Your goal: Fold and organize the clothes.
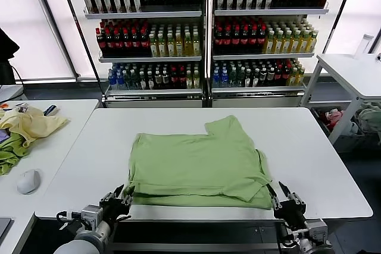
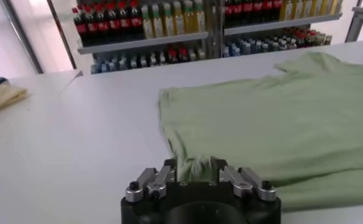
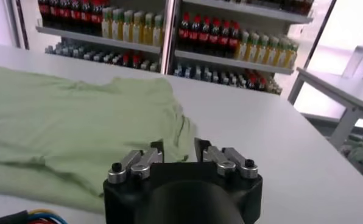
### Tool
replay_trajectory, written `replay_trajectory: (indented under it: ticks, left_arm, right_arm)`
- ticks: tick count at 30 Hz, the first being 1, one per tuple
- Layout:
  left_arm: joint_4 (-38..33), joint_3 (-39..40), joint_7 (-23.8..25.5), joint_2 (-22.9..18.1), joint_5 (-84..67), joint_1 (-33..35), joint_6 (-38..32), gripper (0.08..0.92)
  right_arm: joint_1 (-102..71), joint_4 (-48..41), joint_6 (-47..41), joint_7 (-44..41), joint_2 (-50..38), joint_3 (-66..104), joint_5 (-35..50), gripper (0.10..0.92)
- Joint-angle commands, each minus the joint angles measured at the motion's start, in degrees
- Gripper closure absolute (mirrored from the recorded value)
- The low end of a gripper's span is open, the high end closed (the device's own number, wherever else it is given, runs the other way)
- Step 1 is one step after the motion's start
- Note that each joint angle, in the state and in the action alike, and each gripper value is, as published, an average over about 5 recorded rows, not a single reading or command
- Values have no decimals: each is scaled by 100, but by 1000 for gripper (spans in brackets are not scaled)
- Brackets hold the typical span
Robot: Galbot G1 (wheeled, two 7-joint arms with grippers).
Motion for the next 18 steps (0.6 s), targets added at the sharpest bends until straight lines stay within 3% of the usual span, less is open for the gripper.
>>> replay_trajectory:
  ticks: [1, 6, 10, 18]
  left_arm:
    - [958, 364, -72, 188, -379, -1605, -156, 427]
    - [2227, 1033, -114, 16, -446, -2872, -159, 288]
    - [3126, 1428, -117, -138, -448, -3696, -168, 197]
    - [4508, 1865, -95, -545, -372, -4797, -234, 177]
  right_arm:
    - [1830, -733, -189, 230, -337, -505, 686, 388]
    - [3493, -2051, -360, 319, -379, -1466, 1098, 249]
    - [4625, -3074, -428, 311, -267, -2044, 1305, 207]
    - [6059, -4696, -614, 243, 142, -2774, 1496, 203]
